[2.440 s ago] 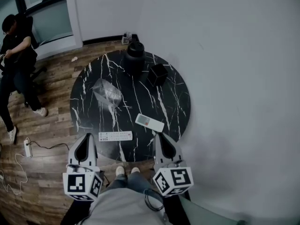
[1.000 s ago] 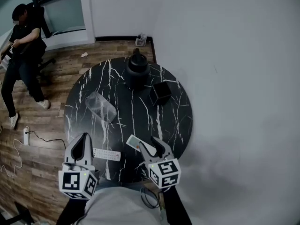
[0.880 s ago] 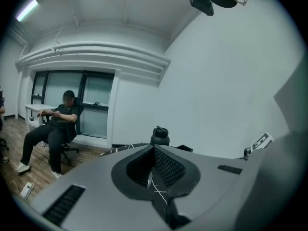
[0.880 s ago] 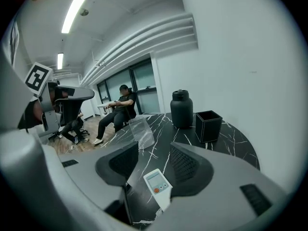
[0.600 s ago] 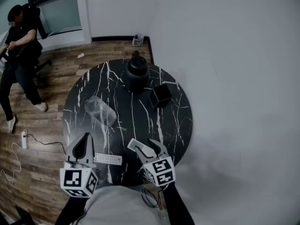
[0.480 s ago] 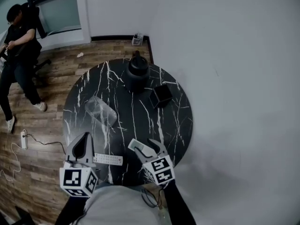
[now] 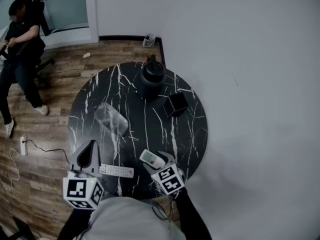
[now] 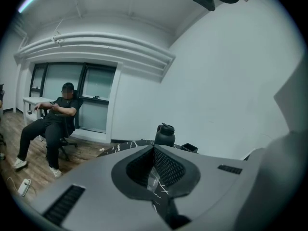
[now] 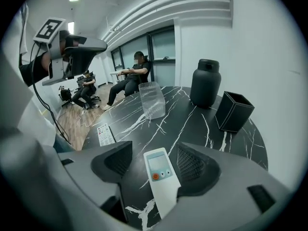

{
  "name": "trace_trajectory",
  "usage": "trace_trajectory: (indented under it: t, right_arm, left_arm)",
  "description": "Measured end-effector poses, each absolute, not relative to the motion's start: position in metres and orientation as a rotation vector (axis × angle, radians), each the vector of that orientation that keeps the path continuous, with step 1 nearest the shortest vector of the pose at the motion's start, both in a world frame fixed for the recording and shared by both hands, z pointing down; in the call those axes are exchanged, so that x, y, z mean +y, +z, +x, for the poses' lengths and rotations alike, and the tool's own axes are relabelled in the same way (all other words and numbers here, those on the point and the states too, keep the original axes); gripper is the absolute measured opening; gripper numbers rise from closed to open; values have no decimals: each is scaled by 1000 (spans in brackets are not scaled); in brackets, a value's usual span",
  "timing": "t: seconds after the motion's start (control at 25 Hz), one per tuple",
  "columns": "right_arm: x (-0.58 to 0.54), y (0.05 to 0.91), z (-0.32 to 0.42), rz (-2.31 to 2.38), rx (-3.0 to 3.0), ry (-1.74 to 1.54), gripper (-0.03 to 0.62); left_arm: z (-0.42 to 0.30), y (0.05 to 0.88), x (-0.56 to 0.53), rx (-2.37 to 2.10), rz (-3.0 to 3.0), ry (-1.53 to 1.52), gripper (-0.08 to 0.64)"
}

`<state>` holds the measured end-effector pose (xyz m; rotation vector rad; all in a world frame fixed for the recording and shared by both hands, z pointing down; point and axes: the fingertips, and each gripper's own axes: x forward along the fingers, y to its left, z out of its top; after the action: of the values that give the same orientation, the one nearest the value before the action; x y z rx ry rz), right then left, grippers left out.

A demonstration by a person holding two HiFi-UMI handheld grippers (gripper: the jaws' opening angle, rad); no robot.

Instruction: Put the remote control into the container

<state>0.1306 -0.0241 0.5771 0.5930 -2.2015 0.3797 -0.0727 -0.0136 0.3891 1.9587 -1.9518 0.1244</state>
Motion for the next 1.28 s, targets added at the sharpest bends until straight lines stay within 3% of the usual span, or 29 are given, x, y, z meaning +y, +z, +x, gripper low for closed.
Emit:
trace_trajectory:
  t: [1.28]
  right_arm:
    - [-18,658,131,314,-1925,306,295]
  left_arm:
    - [-108,400,-14,-2000,1878,137,9]
